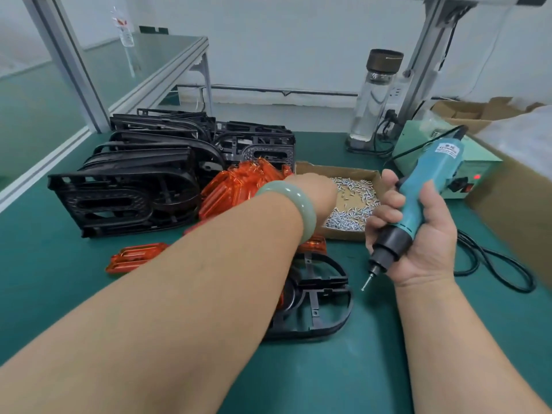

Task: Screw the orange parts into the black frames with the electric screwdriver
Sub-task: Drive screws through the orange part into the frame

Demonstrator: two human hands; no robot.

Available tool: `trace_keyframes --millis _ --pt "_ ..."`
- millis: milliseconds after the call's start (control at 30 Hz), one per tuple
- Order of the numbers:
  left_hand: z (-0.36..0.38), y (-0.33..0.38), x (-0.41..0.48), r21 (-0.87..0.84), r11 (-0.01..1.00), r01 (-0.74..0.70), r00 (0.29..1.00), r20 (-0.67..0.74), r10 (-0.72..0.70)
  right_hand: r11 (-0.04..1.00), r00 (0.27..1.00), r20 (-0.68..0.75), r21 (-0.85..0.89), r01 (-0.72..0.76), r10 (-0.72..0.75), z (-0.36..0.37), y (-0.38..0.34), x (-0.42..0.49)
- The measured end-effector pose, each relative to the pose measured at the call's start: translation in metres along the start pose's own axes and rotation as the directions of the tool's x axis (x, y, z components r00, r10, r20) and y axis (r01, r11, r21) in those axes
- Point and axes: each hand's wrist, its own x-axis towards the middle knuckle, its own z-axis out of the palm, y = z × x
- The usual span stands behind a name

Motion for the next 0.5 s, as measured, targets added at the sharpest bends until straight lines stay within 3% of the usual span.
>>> trace_keyframes --millis 200,500 --pt "0.002 -0.002 0.007 0.022 1.000 -0.022 0.995 -0.093 0.024 1.000 0.999 0.028 0.021 -0.017 0.016 -0.002 -0.001 0.002" --pt "0.004 -0.007 -0.003 -0.276 0.961 -0.038 0.978 -0.209 -0.021 1.000 1.000 0.007 0.027 -0.015 0.015 -0.001 0.003 0.003"
